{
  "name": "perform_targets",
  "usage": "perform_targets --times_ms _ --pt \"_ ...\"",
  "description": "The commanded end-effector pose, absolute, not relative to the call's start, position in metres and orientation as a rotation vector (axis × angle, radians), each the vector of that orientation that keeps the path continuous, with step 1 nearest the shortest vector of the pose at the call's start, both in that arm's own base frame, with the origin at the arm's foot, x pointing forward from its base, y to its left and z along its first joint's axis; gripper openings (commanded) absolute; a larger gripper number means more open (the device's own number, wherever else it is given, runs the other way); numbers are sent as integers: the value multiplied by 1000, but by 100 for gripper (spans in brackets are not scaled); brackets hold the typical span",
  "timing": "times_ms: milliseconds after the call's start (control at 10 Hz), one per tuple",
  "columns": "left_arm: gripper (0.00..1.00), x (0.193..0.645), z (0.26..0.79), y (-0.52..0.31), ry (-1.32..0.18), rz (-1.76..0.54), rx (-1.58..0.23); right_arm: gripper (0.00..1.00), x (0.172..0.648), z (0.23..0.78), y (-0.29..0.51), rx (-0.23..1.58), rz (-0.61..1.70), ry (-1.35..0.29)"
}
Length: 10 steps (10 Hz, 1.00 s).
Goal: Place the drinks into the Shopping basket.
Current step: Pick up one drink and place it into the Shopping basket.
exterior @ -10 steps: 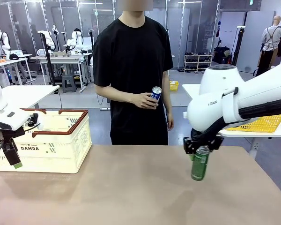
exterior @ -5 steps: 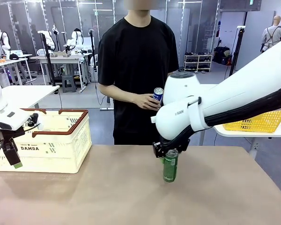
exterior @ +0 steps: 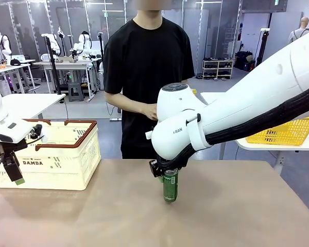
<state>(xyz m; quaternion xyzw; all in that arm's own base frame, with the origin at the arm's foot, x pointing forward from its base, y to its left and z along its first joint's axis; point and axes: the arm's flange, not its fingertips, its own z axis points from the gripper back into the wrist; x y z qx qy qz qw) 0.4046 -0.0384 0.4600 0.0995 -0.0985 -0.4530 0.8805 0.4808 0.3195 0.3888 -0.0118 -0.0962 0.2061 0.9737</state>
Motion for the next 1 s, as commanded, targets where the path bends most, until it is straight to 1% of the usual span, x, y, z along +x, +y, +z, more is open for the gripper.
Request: perform_targets --times_ms 0,700,800,900 --pt "100 404 461 -40 -208 -929 210 0 486 387 330 -5 430 -201" --pt "100 404 461 -40 -208 -929 210 0 485 375 337 -24 468 -185" --pt "100 404 461 -40 -208 -929 210 74 485 376 337 -26 469 -184" --pt "100 404 461 -40 -208 -929 210 77 484 378 336 -22 486 -197"
